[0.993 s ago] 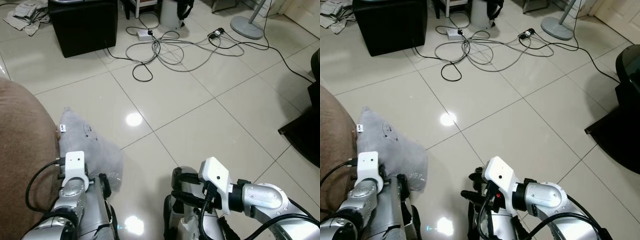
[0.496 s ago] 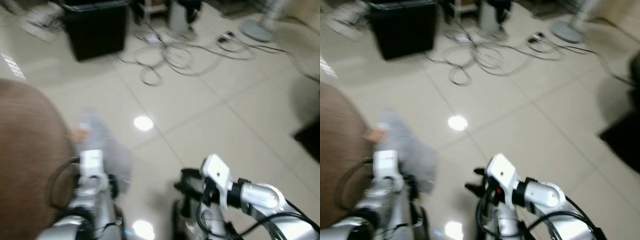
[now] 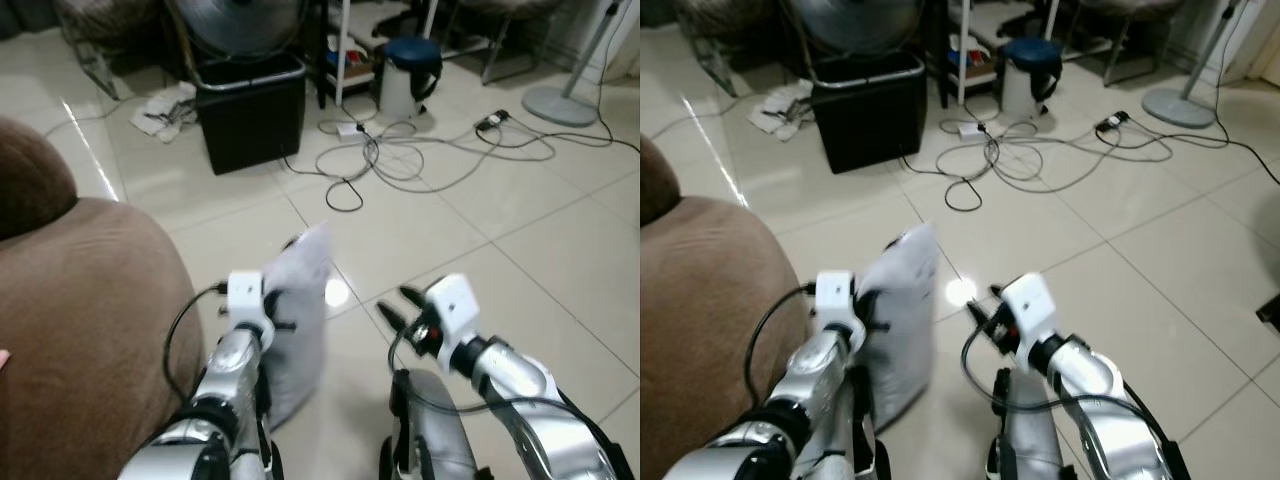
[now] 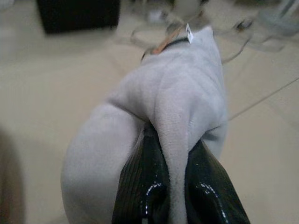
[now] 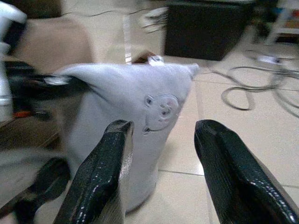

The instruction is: Move the pillow to the sofa from floor

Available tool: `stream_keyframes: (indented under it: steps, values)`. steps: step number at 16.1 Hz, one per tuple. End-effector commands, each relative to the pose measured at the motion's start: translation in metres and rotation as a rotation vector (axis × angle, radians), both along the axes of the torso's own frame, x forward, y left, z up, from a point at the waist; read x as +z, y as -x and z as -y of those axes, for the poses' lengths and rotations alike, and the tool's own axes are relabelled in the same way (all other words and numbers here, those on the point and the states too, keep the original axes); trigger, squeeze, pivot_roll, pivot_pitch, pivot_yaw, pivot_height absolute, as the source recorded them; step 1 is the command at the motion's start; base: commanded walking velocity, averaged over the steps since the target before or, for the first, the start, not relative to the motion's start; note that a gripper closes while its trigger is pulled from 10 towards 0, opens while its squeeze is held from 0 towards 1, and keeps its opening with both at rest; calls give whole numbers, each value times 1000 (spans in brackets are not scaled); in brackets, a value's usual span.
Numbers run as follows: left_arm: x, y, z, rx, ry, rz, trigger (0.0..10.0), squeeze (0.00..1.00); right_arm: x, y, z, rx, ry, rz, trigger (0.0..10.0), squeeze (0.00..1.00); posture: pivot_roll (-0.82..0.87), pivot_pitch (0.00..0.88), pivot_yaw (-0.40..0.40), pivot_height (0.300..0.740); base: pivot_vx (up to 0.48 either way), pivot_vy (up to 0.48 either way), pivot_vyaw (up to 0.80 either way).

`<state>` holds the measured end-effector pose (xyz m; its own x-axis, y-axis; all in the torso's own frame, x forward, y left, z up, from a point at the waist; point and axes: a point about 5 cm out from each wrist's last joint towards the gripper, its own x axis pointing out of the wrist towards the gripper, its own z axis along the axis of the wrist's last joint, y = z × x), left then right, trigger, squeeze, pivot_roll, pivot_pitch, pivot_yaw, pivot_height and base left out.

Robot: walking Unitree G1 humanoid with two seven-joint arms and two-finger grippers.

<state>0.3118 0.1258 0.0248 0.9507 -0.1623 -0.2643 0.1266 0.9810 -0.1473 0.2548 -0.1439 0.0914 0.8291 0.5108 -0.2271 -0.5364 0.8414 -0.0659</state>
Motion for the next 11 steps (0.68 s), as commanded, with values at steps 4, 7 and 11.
stream_keyframes:
  steps: [4, 7, 11]
  values:
    - [77, -23, -13, 8, 4, 369, 0, 0, 18, -24, 7, -197, 15, 101, 10000, 0, 25, 0, 62, 553, 0, 0, 0]
    - [101, -8, -40, 138, 63, 409, 0, 0, 20, -24, 12, -307, -24, 118, 10000, 0, 18, 0, 70, 573, 0, 0, 0]
    - [92, 11, -37, 102, 80, 338, 10000, 0, 16, -26, 1, -287, -29, 107, 10000, 0, 40, 0, 45, 603, 0, 0, 0]
